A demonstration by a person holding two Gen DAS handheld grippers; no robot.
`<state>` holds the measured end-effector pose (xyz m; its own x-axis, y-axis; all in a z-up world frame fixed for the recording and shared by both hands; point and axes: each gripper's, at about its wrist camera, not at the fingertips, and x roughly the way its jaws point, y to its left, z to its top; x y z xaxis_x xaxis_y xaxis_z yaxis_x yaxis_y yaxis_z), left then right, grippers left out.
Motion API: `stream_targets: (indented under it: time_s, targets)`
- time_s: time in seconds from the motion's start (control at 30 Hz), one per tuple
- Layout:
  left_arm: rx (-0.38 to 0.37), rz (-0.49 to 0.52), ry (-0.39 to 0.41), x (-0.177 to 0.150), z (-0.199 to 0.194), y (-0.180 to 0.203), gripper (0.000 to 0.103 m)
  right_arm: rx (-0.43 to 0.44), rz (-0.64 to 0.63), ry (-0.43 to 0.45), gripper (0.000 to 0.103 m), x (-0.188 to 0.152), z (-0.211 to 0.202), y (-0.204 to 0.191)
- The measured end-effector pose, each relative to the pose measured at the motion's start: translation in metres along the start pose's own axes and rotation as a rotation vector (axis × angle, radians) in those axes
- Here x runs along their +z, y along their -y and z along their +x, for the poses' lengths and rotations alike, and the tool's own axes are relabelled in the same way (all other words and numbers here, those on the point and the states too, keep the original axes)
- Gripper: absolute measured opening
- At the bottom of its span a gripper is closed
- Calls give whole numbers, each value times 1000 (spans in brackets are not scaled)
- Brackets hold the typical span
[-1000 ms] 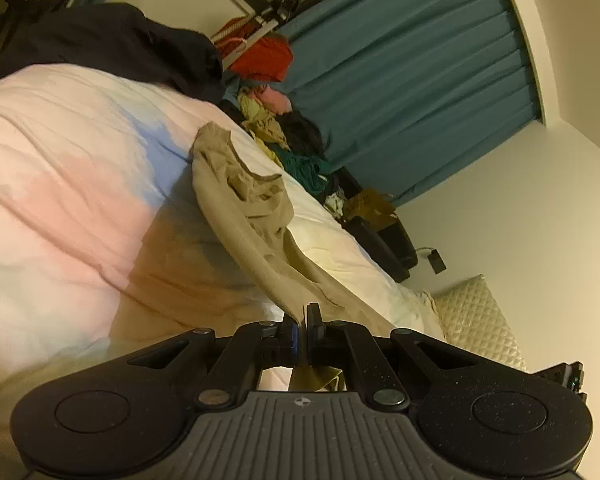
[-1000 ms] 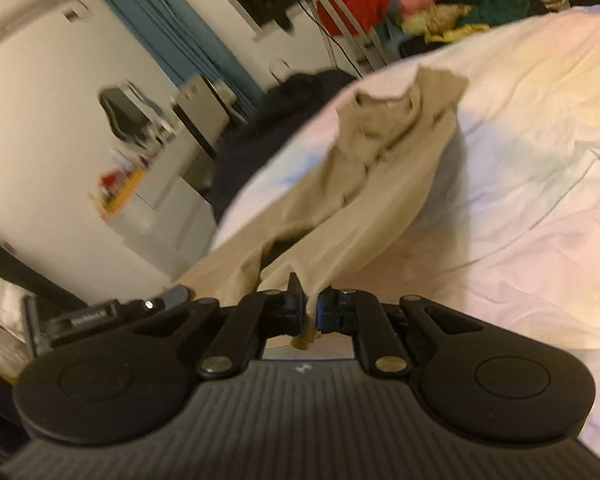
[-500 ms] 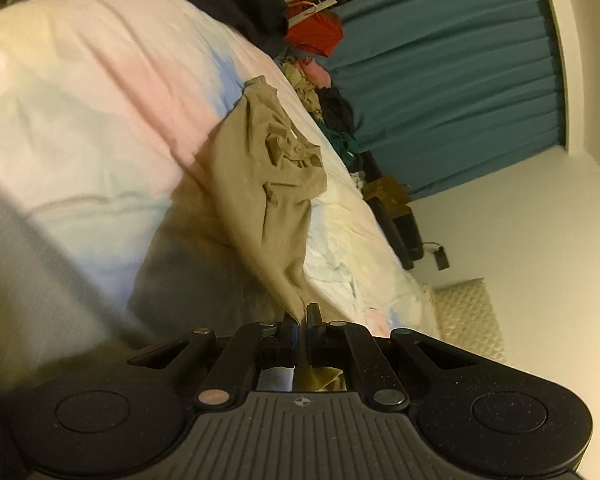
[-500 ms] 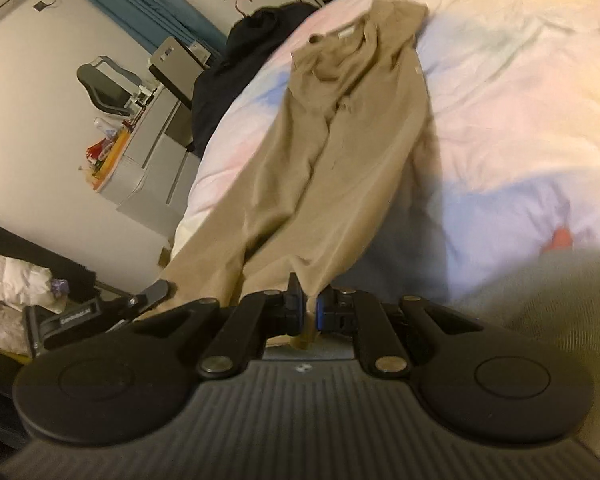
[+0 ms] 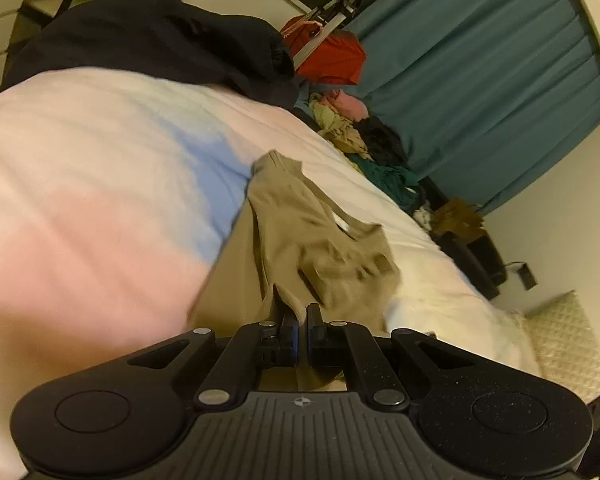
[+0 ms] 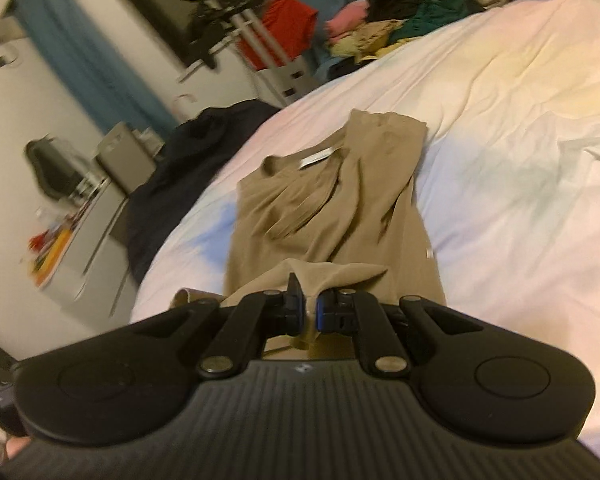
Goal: Fold clothes
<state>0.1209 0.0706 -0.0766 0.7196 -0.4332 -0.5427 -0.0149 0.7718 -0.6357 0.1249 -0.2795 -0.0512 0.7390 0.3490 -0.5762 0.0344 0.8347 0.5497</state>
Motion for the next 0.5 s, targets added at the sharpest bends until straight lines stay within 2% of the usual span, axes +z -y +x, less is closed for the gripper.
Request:
stream_targets:
  time_s: [0.07,0.23,0.3,0.4,0.5]
  targets:
    - [29,21,11,20,28,3,4,1,6,18,10,4,19,7]
    - [63,127,11,24,72,1,4,-44,-9,51,10,5,61,31]
    - [76,169,10,26,90,0,4,-71,-13,30,10,4,77,38]
    - [135,252,-2,20,112,-4,4,-108,-55,12,10,4,100,37]
    - [153,296,-3,15,115,1,6,-149,-122,-7,10,0,115,34]
